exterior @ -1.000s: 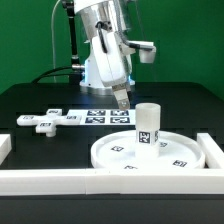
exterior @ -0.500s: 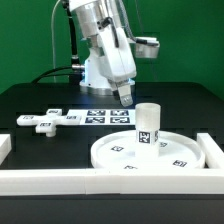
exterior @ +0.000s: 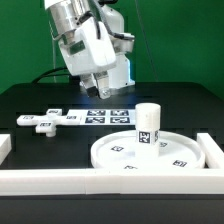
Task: Assemble round table
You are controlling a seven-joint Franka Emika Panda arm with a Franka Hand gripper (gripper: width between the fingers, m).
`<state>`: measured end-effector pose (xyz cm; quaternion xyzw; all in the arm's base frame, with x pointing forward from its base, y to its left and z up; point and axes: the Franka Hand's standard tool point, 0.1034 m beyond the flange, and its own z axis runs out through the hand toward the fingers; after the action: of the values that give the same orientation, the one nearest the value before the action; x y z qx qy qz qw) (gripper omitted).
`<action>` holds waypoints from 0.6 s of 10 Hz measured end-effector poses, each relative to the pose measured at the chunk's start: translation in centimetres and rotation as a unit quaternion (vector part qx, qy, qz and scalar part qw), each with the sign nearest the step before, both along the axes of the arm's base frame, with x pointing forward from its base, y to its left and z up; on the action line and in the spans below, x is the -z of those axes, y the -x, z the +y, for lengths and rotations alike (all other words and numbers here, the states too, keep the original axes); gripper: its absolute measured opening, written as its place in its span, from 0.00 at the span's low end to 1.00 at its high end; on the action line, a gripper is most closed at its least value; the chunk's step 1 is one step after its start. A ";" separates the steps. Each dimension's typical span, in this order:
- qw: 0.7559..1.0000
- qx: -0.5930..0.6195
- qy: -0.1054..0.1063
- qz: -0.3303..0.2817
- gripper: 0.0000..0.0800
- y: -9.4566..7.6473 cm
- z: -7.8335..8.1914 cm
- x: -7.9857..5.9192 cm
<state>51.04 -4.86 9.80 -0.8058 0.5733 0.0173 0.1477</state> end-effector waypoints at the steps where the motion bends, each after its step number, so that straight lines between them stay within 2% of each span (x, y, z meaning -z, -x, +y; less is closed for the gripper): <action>1: 1.000 -0.005 0.001 -0.001 0.81 0.0 0.0 0.0; 2: 0.999 -0.050 0.011 -0.010 0.81 0.0 0.0 0.0; 3: 0.987 -0.152 0.043 -0.017 0.81 0.1 0.1 0.1; 4: 0.968 -0.242 0.062 -0.027 0.81 0.2 0.2 0.1; 6: 0.946 -0.311 0.078 -0.042 0.81 0.2 0.0 0.2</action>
Offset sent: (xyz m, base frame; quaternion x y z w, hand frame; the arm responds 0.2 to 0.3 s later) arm -0.0038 -0.0036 -0.0016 -0.0915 0.0401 -0.4442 0.8903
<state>50.87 -4.85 9.65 -0.9528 0.2874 -0.0162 0.0962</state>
